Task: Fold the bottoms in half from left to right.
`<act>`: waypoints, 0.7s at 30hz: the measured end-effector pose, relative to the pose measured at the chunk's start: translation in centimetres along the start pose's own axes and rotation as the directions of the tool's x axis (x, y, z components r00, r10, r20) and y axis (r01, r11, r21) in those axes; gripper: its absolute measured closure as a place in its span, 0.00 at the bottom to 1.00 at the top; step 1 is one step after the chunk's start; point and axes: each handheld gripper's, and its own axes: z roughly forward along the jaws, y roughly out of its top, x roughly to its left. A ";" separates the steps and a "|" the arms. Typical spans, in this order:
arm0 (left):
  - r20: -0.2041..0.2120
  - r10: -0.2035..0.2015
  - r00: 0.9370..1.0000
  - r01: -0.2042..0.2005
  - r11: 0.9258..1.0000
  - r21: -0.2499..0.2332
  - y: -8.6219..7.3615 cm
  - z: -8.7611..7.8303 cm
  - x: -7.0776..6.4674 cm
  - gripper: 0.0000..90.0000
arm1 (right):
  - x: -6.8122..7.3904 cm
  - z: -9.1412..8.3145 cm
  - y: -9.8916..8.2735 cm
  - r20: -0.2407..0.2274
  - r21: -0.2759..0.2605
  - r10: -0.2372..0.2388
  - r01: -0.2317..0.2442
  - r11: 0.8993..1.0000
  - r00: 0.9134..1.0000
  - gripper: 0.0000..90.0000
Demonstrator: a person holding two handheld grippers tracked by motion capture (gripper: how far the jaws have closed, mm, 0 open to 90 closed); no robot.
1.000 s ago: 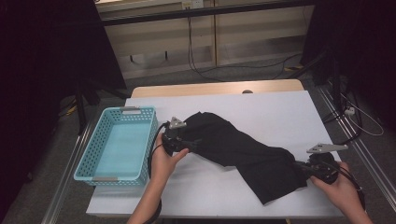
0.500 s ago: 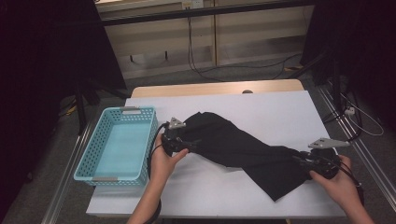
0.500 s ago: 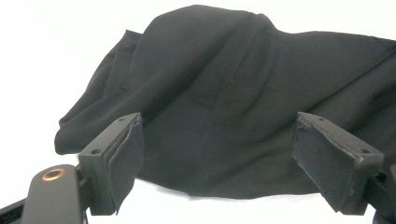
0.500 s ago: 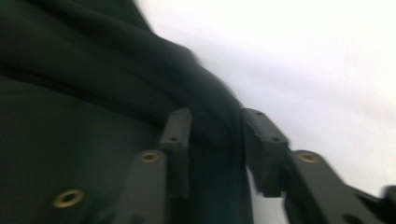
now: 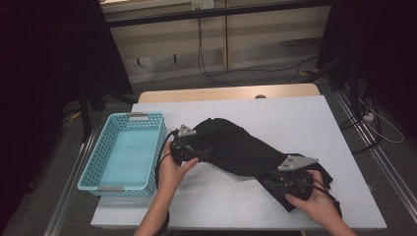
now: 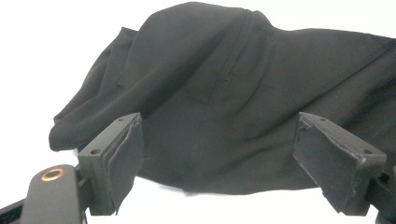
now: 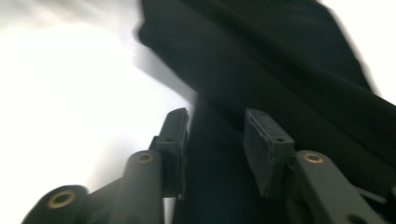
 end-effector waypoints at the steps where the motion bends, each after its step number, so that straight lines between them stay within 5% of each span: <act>1: 0.001 0.000 1.000 0.000 1.000 0.001 0.0 -0.1 0.0 0.18 | 0.3 0.3 0.2 -0.008 0.002 -0.004 0.004 1.000 1.000 0.69; 7: 0.001 -0.001 1.000 0.001 1.000 -0.002 -0.1 -0.2 0.1 0.18 | 0.6 2.4 0.2 -0.010 0.046 -0.051 0.052 0.998 0.999 0.64; 9: 0.000 0.000 1.000 0.000 1.000 -0.002 -0.1 -0.2 0.1 0.17 | 0.4 2.6 0.2 0.029 0.063 -0.079 0.077 0.995 0.996 0.64; 15: 0.005 -0.002 1.000 0.002 1.000 0.002 -0.2 -0.1 -0.2 0.17 | 0.1 2.7 0.0 0.030 0.048 -0.071 0.070 0.996 0.997 0.69; 21: 0.004 0.000 1.000 0.000 1.000 0.001 -0.3 -0.2 -0.3 0.17 | -0.4 2.6 0.3 0.029 0.063 -0.082 0.080 0.995 0.996 0.93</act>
